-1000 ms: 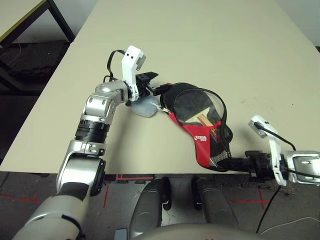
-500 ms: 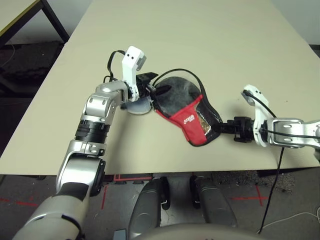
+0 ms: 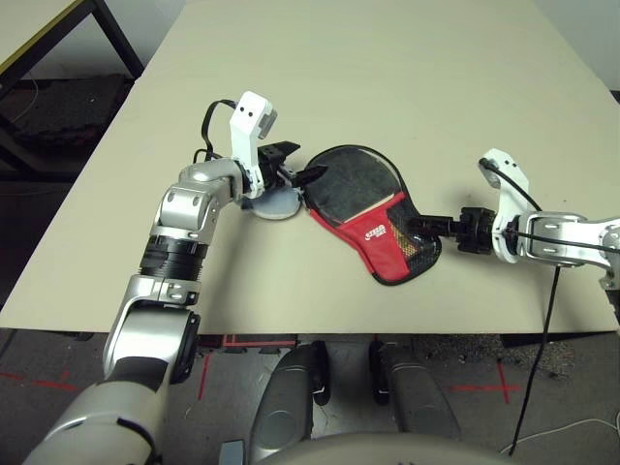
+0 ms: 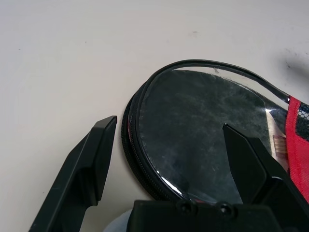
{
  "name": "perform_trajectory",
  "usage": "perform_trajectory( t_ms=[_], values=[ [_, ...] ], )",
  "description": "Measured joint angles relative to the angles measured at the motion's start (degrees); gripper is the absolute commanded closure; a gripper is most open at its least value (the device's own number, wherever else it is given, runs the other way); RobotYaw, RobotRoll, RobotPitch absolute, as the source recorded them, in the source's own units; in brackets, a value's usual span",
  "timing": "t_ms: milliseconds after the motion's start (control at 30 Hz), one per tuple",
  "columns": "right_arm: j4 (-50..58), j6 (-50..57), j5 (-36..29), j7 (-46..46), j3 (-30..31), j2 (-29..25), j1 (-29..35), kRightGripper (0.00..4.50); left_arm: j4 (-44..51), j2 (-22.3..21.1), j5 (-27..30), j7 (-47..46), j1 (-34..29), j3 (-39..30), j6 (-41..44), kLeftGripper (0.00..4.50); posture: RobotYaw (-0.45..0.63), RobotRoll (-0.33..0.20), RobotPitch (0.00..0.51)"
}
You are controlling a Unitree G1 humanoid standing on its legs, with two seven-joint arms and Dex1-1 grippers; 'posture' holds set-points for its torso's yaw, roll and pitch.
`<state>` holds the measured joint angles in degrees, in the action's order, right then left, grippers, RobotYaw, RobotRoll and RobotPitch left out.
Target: Store the ping-pong paddle in its case and zip it.
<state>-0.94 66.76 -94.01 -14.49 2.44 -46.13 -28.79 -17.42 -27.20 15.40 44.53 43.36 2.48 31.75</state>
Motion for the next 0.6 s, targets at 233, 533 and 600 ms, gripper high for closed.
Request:
perform_trajectory(
  t_ms=[233, 533, 600],
  values=[
    [-1.00, 2.24, 1.76, 0.81, -4.53, 1.79, 2.25, 0.03, -0.08, 0.16, -0.03, 0.15, 0.21, 0.05, -0.04, 0.00, -0.11, 0.000, 0.203],
    [-1.99, 4.46, -6.98, -2.10, -8.20, 1.90, 5.92, 0.03, -0.08, 0.16, -0.05, 0.48, 0.20, 0.06, -0.03, 0.00, -0.10, 0.000, 0.205],
    [-1.85, 5.12, -9.17, -2.15, -7.60, 0.75, 6.69, 0.03, -0.08, 0.16, -0.05, 0.48, 0.20, 0.06, -0.01, 0.00, -0.10, 0.000, 0.204]
  ],
)
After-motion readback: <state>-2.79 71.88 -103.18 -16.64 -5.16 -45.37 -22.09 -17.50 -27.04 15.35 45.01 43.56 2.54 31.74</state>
